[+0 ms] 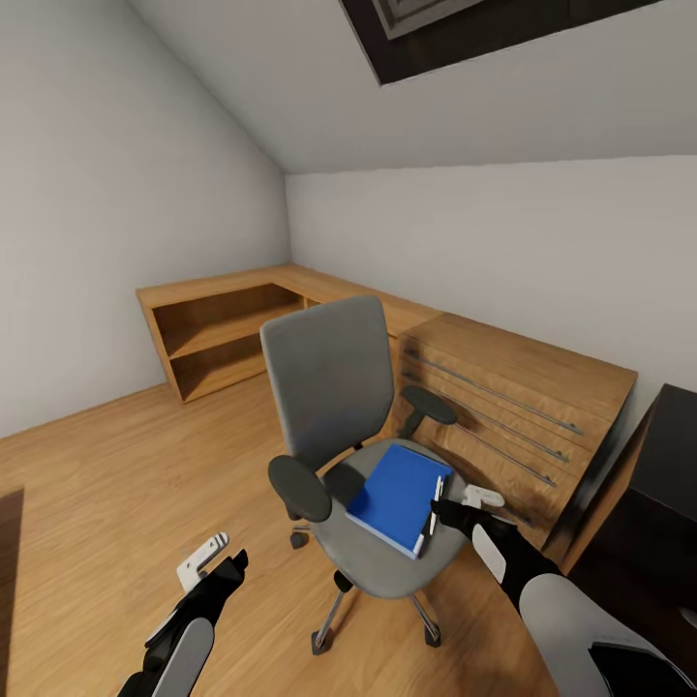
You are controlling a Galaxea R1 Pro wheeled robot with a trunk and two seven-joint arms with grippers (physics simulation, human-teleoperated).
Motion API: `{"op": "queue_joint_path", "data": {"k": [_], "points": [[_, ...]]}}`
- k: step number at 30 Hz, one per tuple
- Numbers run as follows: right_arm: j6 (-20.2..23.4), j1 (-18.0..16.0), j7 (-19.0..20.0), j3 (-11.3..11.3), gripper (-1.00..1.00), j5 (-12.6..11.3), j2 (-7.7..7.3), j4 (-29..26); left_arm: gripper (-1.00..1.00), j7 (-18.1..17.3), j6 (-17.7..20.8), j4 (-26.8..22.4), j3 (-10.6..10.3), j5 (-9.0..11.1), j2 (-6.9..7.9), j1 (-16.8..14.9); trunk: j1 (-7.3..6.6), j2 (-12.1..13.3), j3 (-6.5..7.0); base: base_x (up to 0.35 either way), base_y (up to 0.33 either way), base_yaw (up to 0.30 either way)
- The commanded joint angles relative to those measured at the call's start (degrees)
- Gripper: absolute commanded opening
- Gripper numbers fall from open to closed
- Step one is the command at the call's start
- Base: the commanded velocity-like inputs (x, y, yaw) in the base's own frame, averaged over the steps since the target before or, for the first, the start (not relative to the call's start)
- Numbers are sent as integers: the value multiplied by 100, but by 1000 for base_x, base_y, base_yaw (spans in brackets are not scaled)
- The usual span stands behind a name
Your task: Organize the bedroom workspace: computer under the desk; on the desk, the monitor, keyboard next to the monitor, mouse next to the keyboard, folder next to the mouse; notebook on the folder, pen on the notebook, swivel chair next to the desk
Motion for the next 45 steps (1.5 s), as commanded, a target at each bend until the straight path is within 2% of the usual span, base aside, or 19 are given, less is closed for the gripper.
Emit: {"op": "queue_joint_path", "data": {"k": [1,3,11,13,18,26,31,37,41,45], "points": [[31,0,42,-23,100,-36,2,-10,100,36,16,-9,-4,28,0,-3,22,-44,-24,0,0,0],[31,0,150,-22,100,-29,2,-9,100,36,16,-9,-4,28,0,-3,66,-124,-60,0,0,0],[31,-2,361,-21,100,-3,2,-9,100,36,16,-9,-5,28,0,-3,88,-165,-78,0,0,0],[31,-4,368,-21,100,-2,2,-9,100,36,16,-9,-8,28,0,-3,132,-245,-114,0,0,0],[31,0,370,-21,100,-1,5,-9,100,36,16,14,-12,30,-7,-3,132,-245,-114,0,0,0],[31,1,370,-21,100,-1,7,-9,100,31,16,18,-12,36,-9,-3,308,-566,-257,0,0,0],[31,2,370,-21,100,-1,10,-9,100,35,16,18,-12,35,-9,-3,308,-566,-257,0,0,0],[31,0,370,-21,100,-1,10,-1,100,28,16,18,-12,37,-9,-3,439,-806,-365,0,0,0],[31,1,370,-21,100,-1,10,-1,100,27,16,18,-12,37,-9,-3,439,-806,-365,0,0,0],[31,0,370,-21,100,-1,10,0,100,27,16,18,-12,37,-9,-3,505,-927,-419,0,0,0]]}}
